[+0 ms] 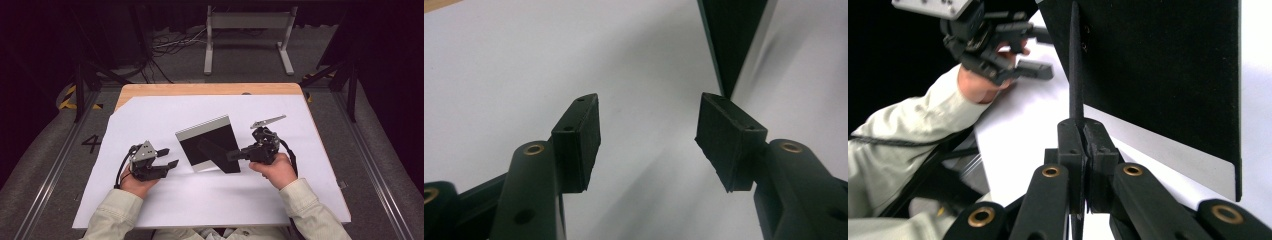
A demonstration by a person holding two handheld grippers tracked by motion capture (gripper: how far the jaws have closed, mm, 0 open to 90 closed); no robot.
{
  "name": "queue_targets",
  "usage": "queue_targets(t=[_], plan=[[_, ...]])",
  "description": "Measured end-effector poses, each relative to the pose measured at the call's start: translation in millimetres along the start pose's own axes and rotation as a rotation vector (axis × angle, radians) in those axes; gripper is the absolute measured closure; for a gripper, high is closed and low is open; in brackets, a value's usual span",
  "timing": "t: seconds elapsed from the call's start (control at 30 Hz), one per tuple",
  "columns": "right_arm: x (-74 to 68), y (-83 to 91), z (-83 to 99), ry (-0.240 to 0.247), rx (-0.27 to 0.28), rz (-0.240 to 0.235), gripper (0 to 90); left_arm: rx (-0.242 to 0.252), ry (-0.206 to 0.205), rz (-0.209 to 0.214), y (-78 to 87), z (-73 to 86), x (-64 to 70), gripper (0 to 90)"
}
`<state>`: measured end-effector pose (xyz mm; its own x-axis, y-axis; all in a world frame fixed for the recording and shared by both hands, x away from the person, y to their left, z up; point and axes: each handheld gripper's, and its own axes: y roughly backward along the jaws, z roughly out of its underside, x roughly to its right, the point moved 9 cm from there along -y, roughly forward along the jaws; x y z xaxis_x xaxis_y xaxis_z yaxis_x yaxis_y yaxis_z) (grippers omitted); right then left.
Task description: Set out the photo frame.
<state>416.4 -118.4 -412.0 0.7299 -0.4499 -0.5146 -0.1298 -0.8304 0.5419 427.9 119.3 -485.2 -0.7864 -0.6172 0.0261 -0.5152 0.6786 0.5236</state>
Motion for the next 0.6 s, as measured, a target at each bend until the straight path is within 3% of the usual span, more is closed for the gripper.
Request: queue_targets(t=[0.2,0.43,0.6], plan=[[12.0,6.6,-9.2,0.057,0.081,0.093,87.7,-0.001,0.000,0.000,0.0,0.1,0.0,43.3],[28.9,9.3,-8.8,0.111,0.116,0.172,87.6,-0.001,0.001,0.000,0.0,0.1,-0.1,43.3],[35.2,12.2,-5.8,0.160,0.120,0.175,87.3,-0.001,0.000,-0.001,0.1,0.1,0.0,43.3]])
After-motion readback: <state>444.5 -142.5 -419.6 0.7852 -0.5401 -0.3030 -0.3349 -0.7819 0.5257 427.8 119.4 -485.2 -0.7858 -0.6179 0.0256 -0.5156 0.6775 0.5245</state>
